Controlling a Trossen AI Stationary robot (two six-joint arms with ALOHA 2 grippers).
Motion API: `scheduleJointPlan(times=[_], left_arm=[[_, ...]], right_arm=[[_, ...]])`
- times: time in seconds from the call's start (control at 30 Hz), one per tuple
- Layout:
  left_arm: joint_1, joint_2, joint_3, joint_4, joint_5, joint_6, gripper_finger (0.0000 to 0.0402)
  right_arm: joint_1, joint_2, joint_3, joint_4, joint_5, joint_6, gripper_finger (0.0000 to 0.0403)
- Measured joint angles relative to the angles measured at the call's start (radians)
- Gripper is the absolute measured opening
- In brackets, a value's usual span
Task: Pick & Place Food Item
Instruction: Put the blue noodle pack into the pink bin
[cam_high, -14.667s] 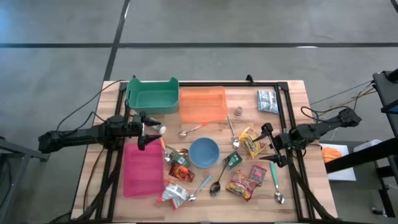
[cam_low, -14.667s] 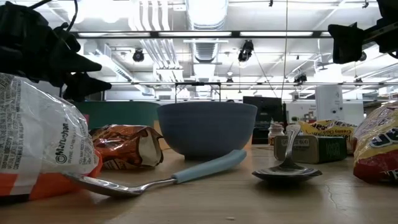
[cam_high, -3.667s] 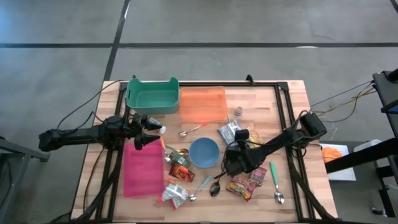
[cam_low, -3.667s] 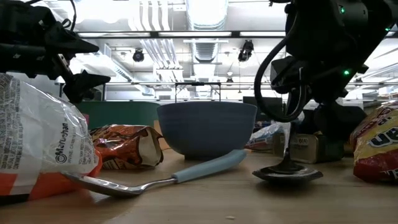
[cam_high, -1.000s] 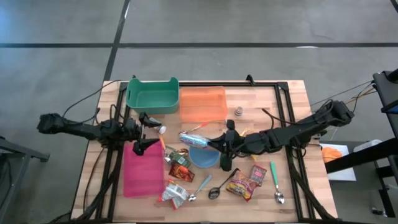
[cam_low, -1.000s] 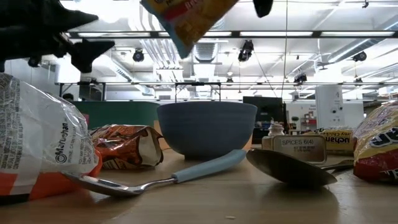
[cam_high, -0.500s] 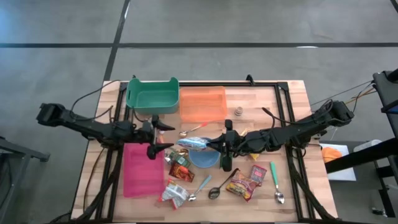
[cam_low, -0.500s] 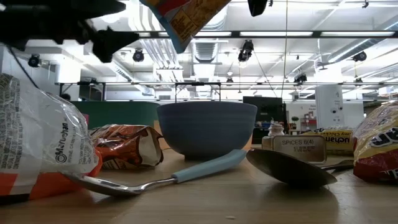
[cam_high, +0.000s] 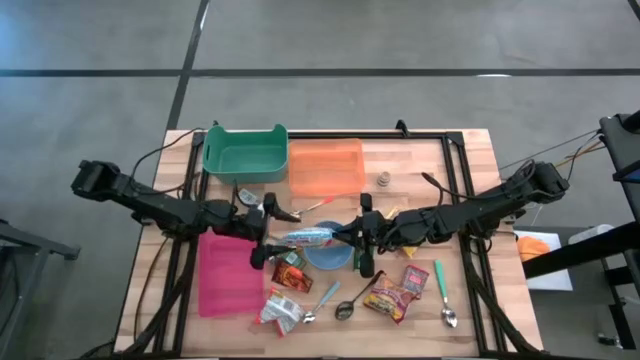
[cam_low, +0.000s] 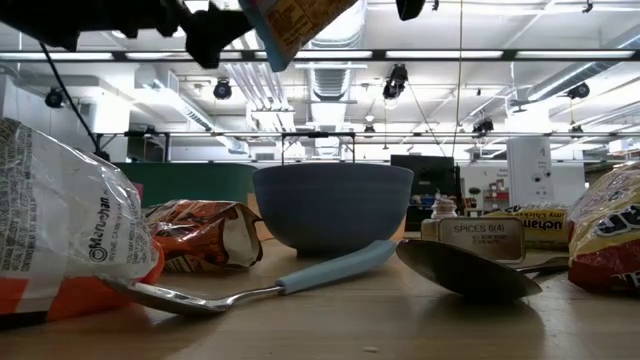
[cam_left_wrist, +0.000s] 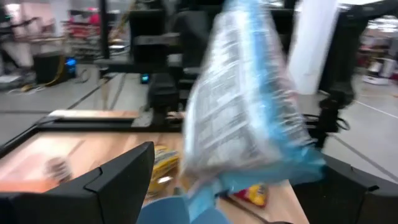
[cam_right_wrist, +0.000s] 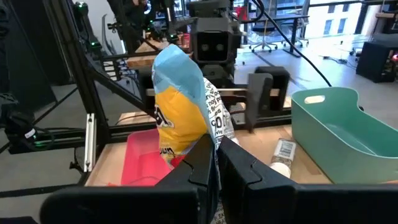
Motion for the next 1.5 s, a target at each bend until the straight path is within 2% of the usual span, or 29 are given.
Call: scheduleJointPlan(times=[0.2,0.3,0.43,0.7,0.9,1.07,1.23,1.37,1.5], left_arm=[[-0.022,0.028,0.024,-0.002,0.006,0.023,0.0346],[-0.034,0.026,0.025,-0.002,0.01,0.028,0.0322],[-0.043,0.021,0.025,0.001,0.01,0.033,0.026],[-0.044,0.022,0.025,0.005,0.014,0.029,0.0108],[-0.044,0.021,0.025,0.013,0.039,0.029,0.0039],[-0.044,0.022,0.025,0.017,0.048,0.028,0.0009],[-0.044,0.021,0.025,0.019,0.048,0.002,0.0002],[-0.044,0.022,0.025,0.017,0.048,-0.025,0.0001],[-0.045,0.022,0.025,0.009,0.051,-0.049,0.0001]], right_arm=[[0.0,0.0,0.0,0.002,-0.002,-0.002,0.0011],[0.0,0.0,0.0,0.003,-0.004,-0.01,0.0011],[0.001,0.0,0.0,0.003,-0.004,-0.01,0.0011],[0.001,0.0,0.0,0.003,-0.008,-0.006,0.0011],[0.001,0.0,0.0,0.016,-0.067,-0.014,0.0011],[0.005,0.0,0.0,0.02,-0.076,-0.009,0.0011],[0.006,0.0,0.0,0.012,-0.075,-0.02,0.0017],[0.006,0.003,-0.003,0.014,-0.075,-0.042,0.0055],[0.007,0.043,-0.003,0.035,-0.076,-0.05,0.0117]])
